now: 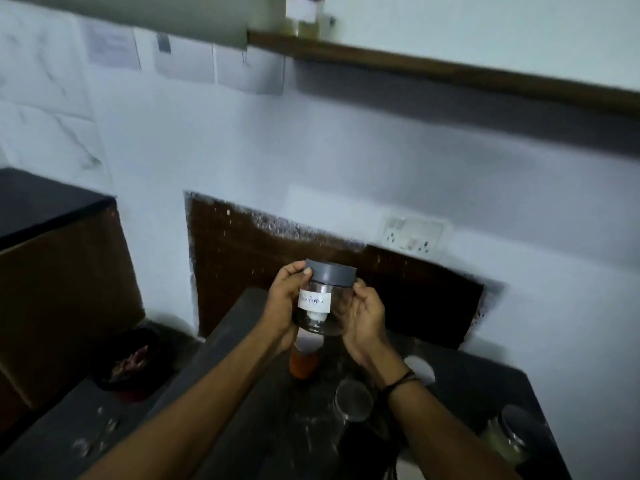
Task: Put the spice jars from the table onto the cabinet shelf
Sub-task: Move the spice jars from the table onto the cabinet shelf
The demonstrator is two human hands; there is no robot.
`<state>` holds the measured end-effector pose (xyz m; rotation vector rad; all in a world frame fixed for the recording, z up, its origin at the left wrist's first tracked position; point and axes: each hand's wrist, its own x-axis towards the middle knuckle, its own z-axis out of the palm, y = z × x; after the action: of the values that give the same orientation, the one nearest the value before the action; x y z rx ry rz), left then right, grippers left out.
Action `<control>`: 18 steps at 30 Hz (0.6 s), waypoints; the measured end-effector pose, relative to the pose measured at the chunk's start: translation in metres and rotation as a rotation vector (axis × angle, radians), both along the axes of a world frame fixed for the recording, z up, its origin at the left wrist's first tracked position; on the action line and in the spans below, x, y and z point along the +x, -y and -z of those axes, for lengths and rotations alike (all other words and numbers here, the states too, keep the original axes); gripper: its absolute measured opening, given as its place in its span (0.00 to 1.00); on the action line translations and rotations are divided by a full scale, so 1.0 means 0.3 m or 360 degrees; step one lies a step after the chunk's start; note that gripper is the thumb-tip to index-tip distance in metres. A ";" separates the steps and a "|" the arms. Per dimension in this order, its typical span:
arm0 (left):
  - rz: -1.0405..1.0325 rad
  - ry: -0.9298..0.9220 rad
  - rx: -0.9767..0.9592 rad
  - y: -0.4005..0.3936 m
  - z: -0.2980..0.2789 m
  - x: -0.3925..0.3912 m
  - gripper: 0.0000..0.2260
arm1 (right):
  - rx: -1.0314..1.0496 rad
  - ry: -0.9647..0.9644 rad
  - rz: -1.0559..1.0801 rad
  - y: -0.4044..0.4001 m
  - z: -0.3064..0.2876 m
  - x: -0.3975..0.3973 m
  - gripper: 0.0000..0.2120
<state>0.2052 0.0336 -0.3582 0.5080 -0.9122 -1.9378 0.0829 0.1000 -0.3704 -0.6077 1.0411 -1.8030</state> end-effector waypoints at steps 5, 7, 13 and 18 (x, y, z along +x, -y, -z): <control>-0.0007 -0.0128 -0.0225 0.085 -0.364 -0.070 0.19 | -0.0375 -0.0213 0.0003 0.092 -0.380 -0.053 0.17; -0.0045 -0.0149 -0.0310 0.105 -0.496 -0.088 0.20 | -0.0466 -0.0331 0.0019 0.112 -0.513 -0.069 0.13; -0.0119 -0.0189 -0.0582 0.144 -0.829 -0.119 0.15 | -0.0609 -0.0652 0.0139 0.153 -0.836 -0.106 0.18; -0.0182 -0.0227 -0.0679 0.169 -1.003 -0.146 0.07 | -0.0659 -0.0674 0.0223 0.187 -1.010 -0.128 0.16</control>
<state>0.1613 -0.0171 -0.0573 0.1652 -1.1376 -1.5934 0.0445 0.0439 -0.0675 -1.2363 1.0029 -2.0847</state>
